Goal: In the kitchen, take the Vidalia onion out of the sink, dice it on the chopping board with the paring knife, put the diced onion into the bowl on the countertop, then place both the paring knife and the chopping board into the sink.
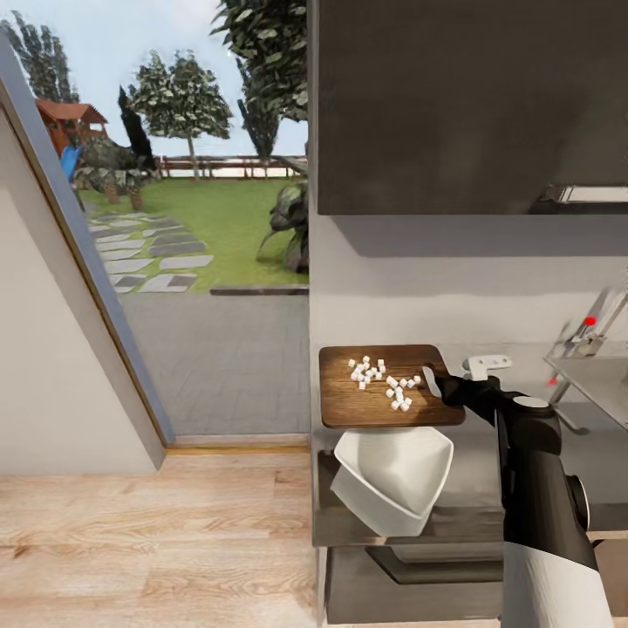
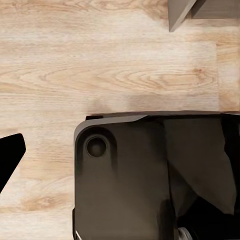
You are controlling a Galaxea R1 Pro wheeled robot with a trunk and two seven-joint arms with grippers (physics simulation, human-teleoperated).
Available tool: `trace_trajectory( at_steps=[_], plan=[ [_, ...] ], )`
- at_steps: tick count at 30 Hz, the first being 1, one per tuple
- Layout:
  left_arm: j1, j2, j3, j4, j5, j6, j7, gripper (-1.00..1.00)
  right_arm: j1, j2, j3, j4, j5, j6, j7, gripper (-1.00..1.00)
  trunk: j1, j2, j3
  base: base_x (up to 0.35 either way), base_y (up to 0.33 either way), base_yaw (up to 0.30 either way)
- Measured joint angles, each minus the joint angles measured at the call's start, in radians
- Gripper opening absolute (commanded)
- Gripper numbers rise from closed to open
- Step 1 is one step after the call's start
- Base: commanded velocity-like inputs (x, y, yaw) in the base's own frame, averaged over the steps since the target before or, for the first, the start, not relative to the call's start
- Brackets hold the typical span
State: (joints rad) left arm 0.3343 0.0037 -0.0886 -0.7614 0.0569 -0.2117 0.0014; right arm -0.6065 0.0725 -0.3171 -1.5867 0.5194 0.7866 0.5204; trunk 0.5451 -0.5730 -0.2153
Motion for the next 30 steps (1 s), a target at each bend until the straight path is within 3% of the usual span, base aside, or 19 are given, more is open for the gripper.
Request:
trace_trajectory(
  at_steps=[6, 20, 30],
  plan=[
    [0.0, 0.0, 0.0, 0.0, 0.0, 0.0, 0.0, 1.0, 0.0, 0.003, 0.0, 0.0, -0.003, -0.002, 0.001, -1.0, 0.0, 0.0, 0.0, 0.0, -0.001, 0.0],
    [0.0, -0.002, 0.0, 0.002, 0.0, 0.0, 0.0, 1.0, 0.0, 0.008, -0.006, 0.016, -0.012, -0.164, 0.006, -1.0, 0.0, 0.0, 0.0, 0.0, 0.0, 0.0],
    [0.0, -0.006, 0.0, 0.002, 0.0, 0.0, 0.0, 1.0, 0.0, 0.005, -0.008, 0.101, -0.012, -0.248, 0.008, -1.0, 0.0, 0.0, 0.0, 0.001, -0.003, 0.0]
  ],
)
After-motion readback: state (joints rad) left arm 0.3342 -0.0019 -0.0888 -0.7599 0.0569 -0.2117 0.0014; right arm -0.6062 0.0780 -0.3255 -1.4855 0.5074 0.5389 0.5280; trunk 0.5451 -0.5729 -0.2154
